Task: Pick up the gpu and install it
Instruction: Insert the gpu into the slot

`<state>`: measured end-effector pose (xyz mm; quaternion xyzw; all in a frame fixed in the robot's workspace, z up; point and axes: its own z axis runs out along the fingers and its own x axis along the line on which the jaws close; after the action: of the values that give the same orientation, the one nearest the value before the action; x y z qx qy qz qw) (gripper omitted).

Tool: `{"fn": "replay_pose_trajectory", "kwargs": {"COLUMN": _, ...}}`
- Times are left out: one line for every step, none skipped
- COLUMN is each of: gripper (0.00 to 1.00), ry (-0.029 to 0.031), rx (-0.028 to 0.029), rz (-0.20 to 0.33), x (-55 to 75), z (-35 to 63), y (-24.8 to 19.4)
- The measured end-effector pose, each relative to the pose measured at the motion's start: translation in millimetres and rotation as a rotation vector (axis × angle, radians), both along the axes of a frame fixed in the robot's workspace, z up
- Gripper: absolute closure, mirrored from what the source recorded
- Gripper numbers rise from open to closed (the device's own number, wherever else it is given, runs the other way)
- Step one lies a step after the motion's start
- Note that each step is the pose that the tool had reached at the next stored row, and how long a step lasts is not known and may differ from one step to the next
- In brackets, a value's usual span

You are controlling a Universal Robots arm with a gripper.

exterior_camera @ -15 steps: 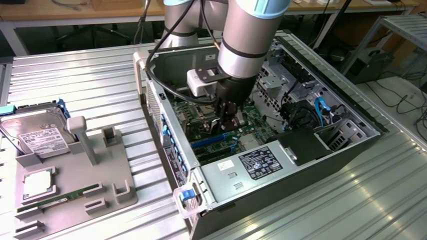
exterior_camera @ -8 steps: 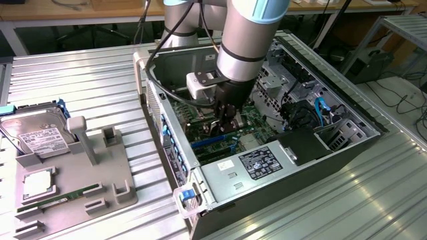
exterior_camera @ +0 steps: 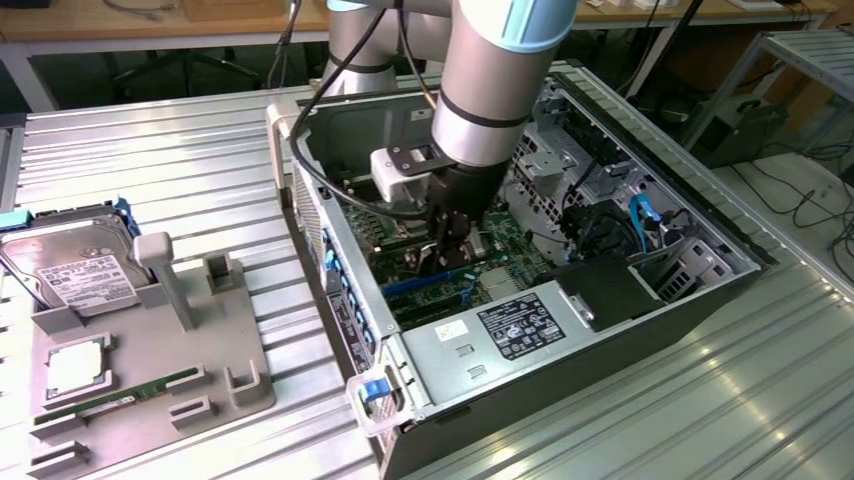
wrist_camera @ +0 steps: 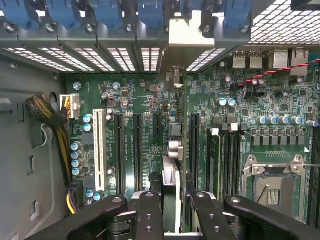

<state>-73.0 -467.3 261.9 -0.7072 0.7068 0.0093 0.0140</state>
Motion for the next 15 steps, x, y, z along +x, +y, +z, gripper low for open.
{"fn": "replay_pose_trajectory", "kwargs": {"gripper": 0.73, "ry": 0.0000, "rx": 0.0000, "rz": 0.000, "x": -0.7, "z": -0.3, "y": 0.0}}
{"fn": "replay_pose_trajectory", "kwargs": {"gripper": 0.73, "ry": 0.0000, "rx": 0.0002, "rz": 0.000, "x": -1.0, "z": -0.6, "y": 0.0}}
{"fn": "replay_pose_trajectory", "kwargs": {"gripper": 0.73, "ry": -0.0001, "rx": 0.0008, "rz": 0.000, "x": -1.5, "z": -0.9, "y": 0.0}}
{"fn": "replay_pose_trajectory", "kwargs": {"gripper": 0.73, "ry": -0.0001, "rx": 0.0011, "rz": 0.000, "x": -1.9, "z": -1.0, "y": 0.0}}
{"fn": "replay_pose_trajectory", "kwargs": {"gripper": 0.73, "ry": -0.0001, "rx": 0.0013, "rz": 0.000, "x": -2.4, "z": -1.1, "y": 0.0}}
{"fn": "replay_pose_trajectory", "kwargs": {"gripper": 0.73, "ry": -0.0001, "rx": 0.0017, "rz": 0.000, "x": -3.4, "z": -1.5, "y": 0.0}}
{"fn": "replay_pose_trajectory", "kwargs": {"gripper": 0.73, "ry": 0.0000, "rx": 0.0018, "rz": 0.000, "x": -3.8, "z": -1.6, "y": 0.0}}
{"fn": "replay_pose_trajectory", "kwargs": {"gripper": 0.73, "ry": 0.0000, "rx": 0.0020, "rz": 0.000, "x": -4.3, "z": -1.8, "y": 0.0}}
{"fn": "replay_pose_trajectory", "kwargs": {"gripper": 0.73, "ry": -0.0001, "rx": 0.0022, "rz": 0.000, "x": -4.8, "z": -1.9, "y": 0.1}}
{"fn": "replay_pose_trajectory", "kwargs": {"gripper": 0.73, "ry": 0.0000, "rx": 0.0022, "rz": 0.000, "x": -5.4, "z": -2.1, "y": 0.1}}
{"fn": "replay_pose_trajectory", "kwargs": {"gripper": 0.73, "ry": 0.0000, "rx": 0.0023, "rz": 0.000, "x": -5.8, "z": -2.2, "y": 0.1}}
{"fn": "replay_pose_trajectory", "kwargs": {"gripper": 0.73, "ry": 0.0001, "rx": 0.0024, "rz": 0.000, "x": -5.9, "z": -2.4, "y": 0.2}}
{"fn": "replay_pose_trajectory", "kwargs": {"gripper": 0.73, "ry": 0.0000, "rx": 0.0027, "rz": 0.000, "x": -6.2, "z": -2.9, "y": 0.3}}
{"fn": "replay_pose_trajectory", "kwargs": {"gripper": 0.73, "ry": 0.0000, "rx": 0.0028, "rz": 0.000, "x": -6.5, "z": -3.1, "y": 0.4}}
{"fn": "replay_pose_trajectory", "kwargs": {"gripper": 0.73, "ry": 0.0000, "rx": 0.0030, "rz": 0.000, "x": -6.7, "z": -3.3, "y": 0.5}}
